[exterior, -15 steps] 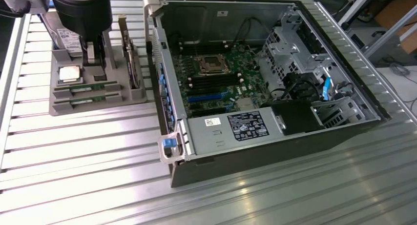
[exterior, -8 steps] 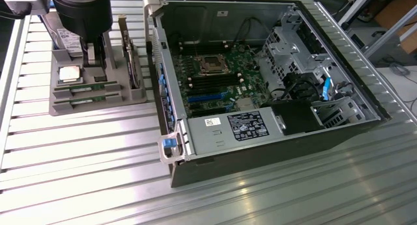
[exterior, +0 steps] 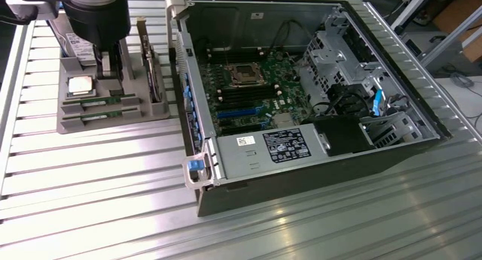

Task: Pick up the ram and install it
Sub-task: 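Pick up the ram and move it above insertion slot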

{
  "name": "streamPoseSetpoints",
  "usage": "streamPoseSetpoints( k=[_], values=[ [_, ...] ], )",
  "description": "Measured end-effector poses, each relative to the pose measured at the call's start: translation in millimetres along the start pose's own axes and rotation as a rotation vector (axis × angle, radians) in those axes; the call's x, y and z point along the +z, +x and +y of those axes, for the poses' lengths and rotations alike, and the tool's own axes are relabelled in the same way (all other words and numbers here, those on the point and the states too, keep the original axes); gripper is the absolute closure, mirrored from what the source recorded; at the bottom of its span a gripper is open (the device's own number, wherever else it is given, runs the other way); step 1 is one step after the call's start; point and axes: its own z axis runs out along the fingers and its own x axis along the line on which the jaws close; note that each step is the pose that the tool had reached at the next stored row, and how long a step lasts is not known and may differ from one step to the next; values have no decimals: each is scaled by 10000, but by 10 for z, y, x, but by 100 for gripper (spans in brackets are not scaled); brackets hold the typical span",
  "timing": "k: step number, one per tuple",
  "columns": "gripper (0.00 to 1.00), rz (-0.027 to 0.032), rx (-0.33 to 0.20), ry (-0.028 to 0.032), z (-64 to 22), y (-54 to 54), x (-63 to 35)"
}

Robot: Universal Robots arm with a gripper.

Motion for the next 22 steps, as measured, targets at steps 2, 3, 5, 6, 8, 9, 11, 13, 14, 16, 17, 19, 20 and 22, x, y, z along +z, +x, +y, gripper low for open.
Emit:
streamPoseSetpoints(
  k=[2,3,5,6,8,9,11,13,14,16,17,19,20,22],
  values=[
    [58,5,0,0,0,0,12],
    [58,6,0,1,-1,0,16],
    [58,13,1,-1,-1,0,29],
    [58,14,1,-1,-1,0,33],
    [58,16,1,0,-2,-1,40],
    [58,17,0,1,-2,-1,45],
    [58,19,-2,0,-1,0,52],
    [58,20,-9,-1,3,-1,58],
    [58,19,-16,0,6,-1,62],
    [58,20,-43,1,18,-1,72],
    [58,20,-64,3,27,-1,79],
    [58,26,-136,0,38,-1,88],
    [58,31,-232,2,39,-1,91],
    [58,39,-434,6,39,-2,94]
  ],
)
